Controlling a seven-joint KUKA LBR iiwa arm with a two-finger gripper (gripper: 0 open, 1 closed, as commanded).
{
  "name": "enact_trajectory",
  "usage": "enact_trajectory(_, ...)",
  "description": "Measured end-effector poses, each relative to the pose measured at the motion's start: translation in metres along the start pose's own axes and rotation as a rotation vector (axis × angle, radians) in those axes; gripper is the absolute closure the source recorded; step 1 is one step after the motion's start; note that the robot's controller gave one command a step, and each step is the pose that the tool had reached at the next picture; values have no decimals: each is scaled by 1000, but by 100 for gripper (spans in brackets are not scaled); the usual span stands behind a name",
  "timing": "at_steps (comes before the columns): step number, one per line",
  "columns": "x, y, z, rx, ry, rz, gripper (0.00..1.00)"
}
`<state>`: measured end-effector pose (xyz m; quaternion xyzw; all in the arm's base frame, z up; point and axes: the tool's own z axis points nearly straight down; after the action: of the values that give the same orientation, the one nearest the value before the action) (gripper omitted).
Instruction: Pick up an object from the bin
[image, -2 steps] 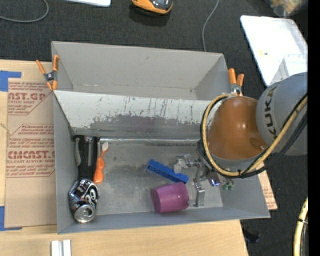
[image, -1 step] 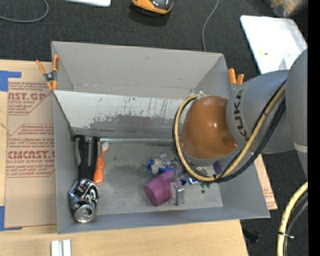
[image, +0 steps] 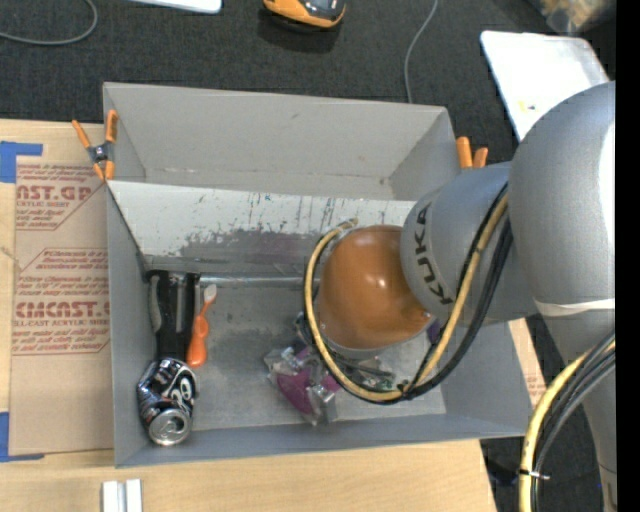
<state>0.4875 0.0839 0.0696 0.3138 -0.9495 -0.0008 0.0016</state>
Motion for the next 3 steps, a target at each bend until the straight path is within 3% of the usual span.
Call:
enact_trajectory(1,0,0,0,0,0,0,100)
enact_trajectory(2,13,-32,0,-2,-3,-108,100)
enact_trajectory(3,47,-59,0,1,-2,-172,100)
